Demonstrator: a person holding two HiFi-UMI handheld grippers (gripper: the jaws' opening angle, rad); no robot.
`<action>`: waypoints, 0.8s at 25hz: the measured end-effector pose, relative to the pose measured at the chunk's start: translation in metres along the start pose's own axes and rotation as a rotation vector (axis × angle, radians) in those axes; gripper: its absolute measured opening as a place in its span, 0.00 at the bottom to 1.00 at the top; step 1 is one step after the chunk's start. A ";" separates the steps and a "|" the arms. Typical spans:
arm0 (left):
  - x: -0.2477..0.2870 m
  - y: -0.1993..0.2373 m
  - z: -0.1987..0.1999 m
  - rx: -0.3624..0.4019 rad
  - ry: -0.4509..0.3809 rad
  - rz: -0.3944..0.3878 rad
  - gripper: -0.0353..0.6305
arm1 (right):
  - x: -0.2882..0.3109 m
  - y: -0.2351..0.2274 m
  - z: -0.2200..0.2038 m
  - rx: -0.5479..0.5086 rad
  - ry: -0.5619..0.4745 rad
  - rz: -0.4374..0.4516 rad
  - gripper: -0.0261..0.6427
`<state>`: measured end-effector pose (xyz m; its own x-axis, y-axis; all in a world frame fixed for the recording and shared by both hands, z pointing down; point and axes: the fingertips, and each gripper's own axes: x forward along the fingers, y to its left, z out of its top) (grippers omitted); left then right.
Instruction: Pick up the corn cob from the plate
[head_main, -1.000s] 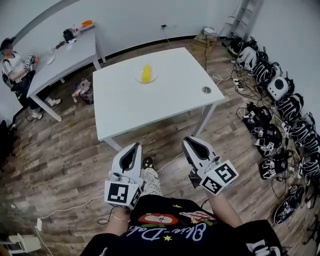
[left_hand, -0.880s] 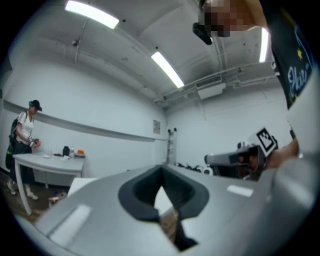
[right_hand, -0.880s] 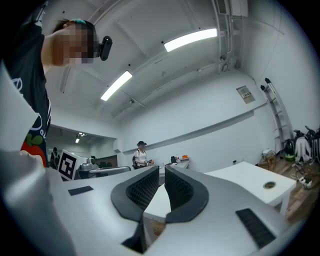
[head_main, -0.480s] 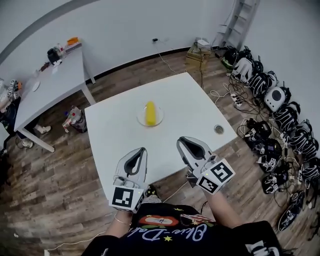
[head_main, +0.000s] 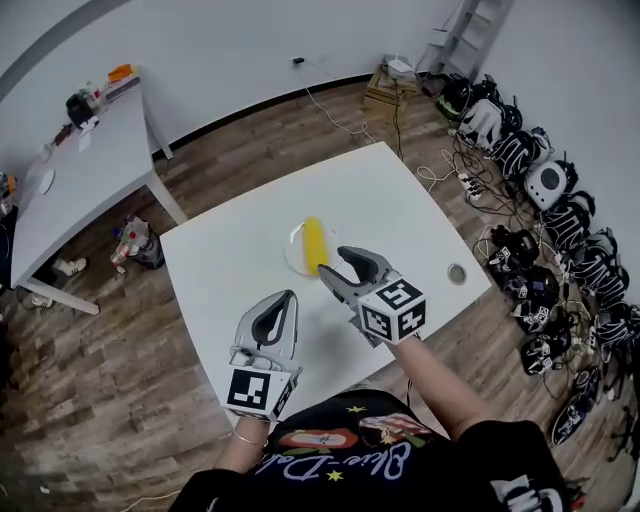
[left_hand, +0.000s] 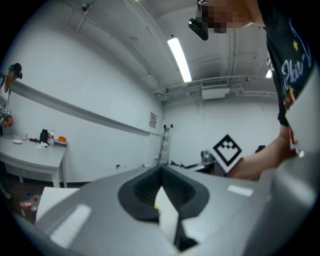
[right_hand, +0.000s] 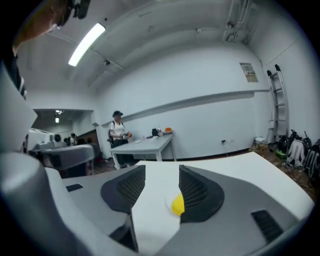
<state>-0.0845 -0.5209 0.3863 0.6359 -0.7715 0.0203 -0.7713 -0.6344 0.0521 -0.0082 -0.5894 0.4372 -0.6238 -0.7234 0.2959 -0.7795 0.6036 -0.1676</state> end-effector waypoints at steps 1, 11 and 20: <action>0.000 0.006 -0.002 -0.017 0.000 0.010 0.05 | 0.016 -0.009 -0.008 0.003 0.057 -0.019 0.32; -0.006 0.068 -0.021 -0.122 0.007 0.130 0.05 | 0.125 -0.083 -0.069 0.092 0.391 -0.187 0.39; -0.010 0.093 -0.031 -0.164 0.015 0.196 0.05 | 0.162 -0.103 -0.104 0.181 0.564 -0.231 0.43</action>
<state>-0.1611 -0.5707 0.4221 0.4757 -0.8775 0.0602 -0.8660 -0.4553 0.2068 -0.0233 -0.7339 0.6004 -0.3505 -0.5111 0.7848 -0.9186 0.3509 -0.1817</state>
